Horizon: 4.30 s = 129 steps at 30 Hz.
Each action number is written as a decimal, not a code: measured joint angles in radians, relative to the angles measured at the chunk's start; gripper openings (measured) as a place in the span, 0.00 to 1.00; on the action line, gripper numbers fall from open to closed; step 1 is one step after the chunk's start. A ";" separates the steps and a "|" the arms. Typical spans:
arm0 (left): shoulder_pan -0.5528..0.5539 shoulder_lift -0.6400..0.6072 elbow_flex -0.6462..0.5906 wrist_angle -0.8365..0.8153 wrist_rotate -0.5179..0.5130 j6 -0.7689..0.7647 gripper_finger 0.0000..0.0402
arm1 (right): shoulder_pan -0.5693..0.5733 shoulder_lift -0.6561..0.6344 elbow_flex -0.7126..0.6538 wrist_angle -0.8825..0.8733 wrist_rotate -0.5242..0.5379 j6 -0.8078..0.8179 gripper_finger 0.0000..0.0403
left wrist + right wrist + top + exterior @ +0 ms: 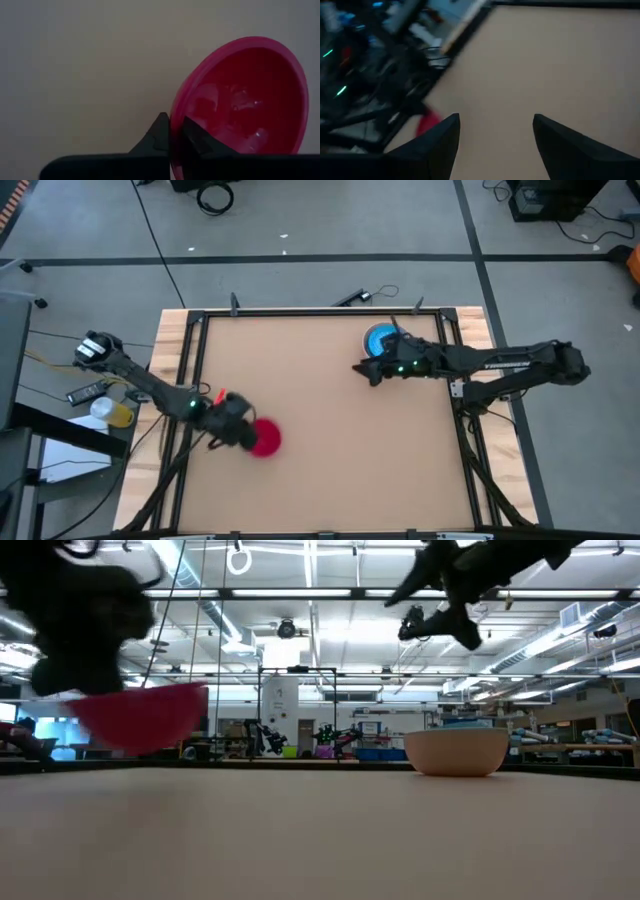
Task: Nest bowls inside each other
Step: Stack the red bowl on top of the blue patterned bowl, then return to Home Position
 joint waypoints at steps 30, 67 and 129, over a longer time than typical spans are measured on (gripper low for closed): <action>0.554 0.414 0.563 0.224 0.071 0.859 0.05 | 0.051 0.447 0.342 -0.229 0.122 -0.090 0.44; 0.634 0.407 0.567 0.000 0.283 0.924 0.47 | -0.610 0.338 0.138 -0.573 -0.058 -0.238 0.27; 0.545 -0.184 0.303 0.527 0.403 1.152 0.01 | 0.058 -0.494 0.113 -0.223 -0.391 -0.733 0.02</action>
